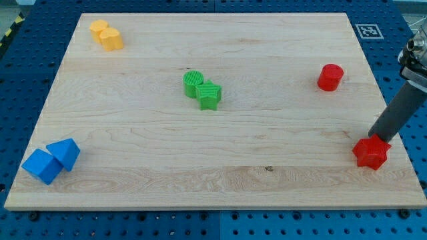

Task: Push the red circle to the center

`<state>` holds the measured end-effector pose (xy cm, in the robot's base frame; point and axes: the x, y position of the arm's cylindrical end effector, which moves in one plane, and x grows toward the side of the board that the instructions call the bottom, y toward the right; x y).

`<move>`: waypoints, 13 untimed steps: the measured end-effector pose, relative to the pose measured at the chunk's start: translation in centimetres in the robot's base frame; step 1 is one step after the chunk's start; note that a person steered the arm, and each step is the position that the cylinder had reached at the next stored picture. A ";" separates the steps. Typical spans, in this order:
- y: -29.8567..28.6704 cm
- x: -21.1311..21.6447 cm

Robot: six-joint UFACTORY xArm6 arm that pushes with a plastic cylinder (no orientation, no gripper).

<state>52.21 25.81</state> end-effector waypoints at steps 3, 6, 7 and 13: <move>0.0 -2.9; -3.6 -10.3; -6.2 -10.8; -13.0 -12.2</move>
<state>40.06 12.83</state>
